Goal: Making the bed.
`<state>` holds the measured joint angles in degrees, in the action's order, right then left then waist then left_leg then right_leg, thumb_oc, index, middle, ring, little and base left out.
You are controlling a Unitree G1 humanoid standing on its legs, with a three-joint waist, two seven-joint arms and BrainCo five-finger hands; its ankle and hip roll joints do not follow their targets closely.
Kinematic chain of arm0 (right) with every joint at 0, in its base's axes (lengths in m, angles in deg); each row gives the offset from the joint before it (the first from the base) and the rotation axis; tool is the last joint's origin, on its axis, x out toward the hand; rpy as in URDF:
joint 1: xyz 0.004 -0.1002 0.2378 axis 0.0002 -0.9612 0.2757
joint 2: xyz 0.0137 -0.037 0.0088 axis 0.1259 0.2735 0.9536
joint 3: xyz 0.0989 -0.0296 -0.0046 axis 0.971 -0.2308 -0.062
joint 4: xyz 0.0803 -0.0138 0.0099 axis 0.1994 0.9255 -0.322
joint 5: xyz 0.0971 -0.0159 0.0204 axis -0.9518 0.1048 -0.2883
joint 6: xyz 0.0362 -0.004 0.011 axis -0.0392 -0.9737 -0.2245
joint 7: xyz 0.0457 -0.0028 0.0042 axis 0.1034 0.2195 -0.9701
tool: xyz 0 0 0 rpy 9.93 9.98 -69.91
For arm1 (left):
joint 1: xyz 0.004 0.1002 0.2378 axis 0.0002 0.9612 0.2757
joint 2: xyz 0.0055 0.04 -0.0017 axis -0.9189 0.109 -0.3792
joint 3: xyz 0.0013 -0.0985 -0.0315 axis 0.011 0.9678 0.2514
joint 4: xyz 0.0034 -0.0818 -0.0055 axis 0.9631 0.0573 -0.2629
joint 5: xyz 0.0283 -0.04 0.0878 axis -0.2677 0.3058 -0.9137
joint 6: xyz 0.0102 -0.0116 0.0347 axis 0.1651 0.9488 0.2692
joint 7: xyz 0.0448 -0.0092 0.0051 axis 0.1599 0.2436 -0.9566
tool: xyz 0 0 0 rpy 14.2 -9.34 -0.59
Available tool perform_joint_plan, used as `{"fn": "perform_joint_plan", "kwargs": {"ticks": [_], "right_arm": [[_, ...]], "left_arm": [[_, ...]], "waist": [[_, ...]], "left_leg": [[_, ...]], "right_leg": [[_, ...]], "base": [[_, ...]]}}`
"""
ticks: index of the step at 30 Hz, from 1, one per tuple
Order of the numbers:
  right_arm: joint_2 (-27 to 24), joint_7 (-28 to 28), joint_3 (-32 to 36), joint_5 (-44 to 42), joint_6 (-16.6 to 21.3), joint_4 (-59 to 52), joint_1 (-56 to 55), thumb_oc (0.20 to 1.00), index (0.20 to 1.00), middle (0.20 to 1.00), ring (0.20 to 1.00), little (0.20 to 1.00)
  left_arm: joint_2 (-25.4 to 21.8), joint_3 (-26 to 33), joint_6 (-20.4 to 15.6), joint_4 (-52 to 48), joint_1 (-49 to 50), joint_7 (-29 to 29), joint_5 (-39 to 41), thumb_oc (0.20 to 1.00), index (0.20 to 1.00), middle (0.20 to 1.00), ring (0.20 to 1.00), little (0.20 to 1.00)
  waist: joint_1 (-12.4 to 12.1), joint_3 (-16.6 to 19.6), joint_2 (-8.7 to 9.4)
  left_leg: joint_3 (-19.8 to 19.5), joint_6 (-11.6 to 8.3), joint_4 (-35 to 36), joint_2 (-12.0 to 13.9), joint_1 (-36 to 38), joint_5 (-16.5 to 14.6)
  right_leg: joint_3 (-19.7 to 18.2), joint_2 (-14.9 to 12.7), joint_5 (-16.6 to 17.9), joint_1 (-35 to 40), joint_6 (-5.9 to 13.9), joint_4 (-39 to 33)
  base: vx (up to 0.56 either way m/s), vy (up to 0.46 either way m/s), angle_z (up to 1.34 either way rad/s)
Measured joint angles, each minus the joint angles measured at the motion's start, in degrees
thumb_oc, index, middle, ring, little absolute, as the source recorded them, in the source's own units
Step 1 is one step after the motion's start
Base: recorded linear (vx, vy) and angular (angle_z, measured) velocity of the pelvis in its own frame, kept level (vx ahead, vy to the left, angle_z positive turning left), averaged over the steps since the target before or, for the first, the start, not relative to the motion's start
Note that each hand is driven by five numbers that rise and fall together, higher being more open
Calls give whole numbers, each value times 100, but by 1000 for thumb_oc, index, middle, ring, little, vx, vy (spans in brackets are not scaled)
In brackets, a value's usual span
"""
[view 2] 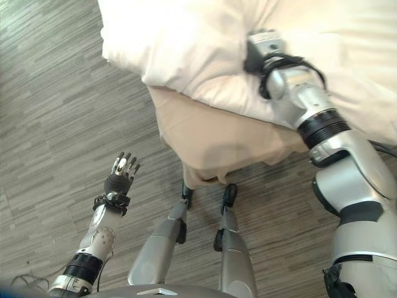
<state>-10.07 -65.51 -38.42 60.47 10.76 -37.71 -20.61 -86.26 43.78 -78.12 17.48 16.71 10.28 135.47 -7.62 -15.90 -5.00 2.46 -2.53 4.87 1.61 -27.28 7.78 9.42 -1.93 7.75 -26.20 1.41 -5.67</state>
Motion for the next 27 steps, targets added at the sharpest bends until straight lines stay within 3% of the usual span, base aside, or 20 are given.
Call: {"fn": "perform_joint_plan", "kwargs": {"ticks": [7,14,18,21,23,27], "right_arm": [[916,-7,51,20,121,-572,-1372,200,200,200,200,200],[1535,-617,-778,155,186,-325,-2145,200,200,200,200,200],[1540,-1193,-1293,180,167,-225,-2112,200,200,200,200,200],[1540,-1962,-1703,-318,-36,-232,-2179,200,200,200,200,200],[1512,-2102,-1692,-570,-63,-236,-2209,200,200,200,200,200],[1390,-2309,-1642,-1025,-214,-312,-2214,200,200,200,200,200]], "left_arm": [[123,268,-138,-5,4,-116,-12,1000,1000,1000,1000,1000],[160,380,-295,156,76,-182,-39,1000,1000,1000,1000,1000],[157,556,-287,481,177,-191,-33,1000,1000,1000,1000,1000],[-17,808,-284,609,335,-188,-32,1000,1000,1000,1000,1000],[-174,821,-274,613,367,-169,-34,1000,1000,1000,1000,1000],[-223,997,-230,623,412,-77,-34,1000,1000,1000,1000,1000]], "waist": [[169,230,-6],[270,615,161],[258,715,279],[219,889,504],[207,990,622],[184,1032,688]], "left_leg": [[-60,-141,27,10,514,-104],[-181,-264,35,50,1225,-214],[-306,-265,35,79,1466,-224],[-314,-241,37,117,1807,-310],[-325,-220,36,127,1832,-333],[-326,-190,37,119,1992,-348]], "right_leg": [[-42,1,-101,481,39,2],[24,32,-245,1209,83,-1],[127,63,-260,1501,60,-2],[153,99,-352,1862,28,-7],[140,112,-351,1886,27,-6],[137,104,-355,2051,28,-3]], "base": [[37,27,-4],[4,27,4],[-22,58,12],[-10,56,8],[6,19,-1],[15,22,-1]]}}
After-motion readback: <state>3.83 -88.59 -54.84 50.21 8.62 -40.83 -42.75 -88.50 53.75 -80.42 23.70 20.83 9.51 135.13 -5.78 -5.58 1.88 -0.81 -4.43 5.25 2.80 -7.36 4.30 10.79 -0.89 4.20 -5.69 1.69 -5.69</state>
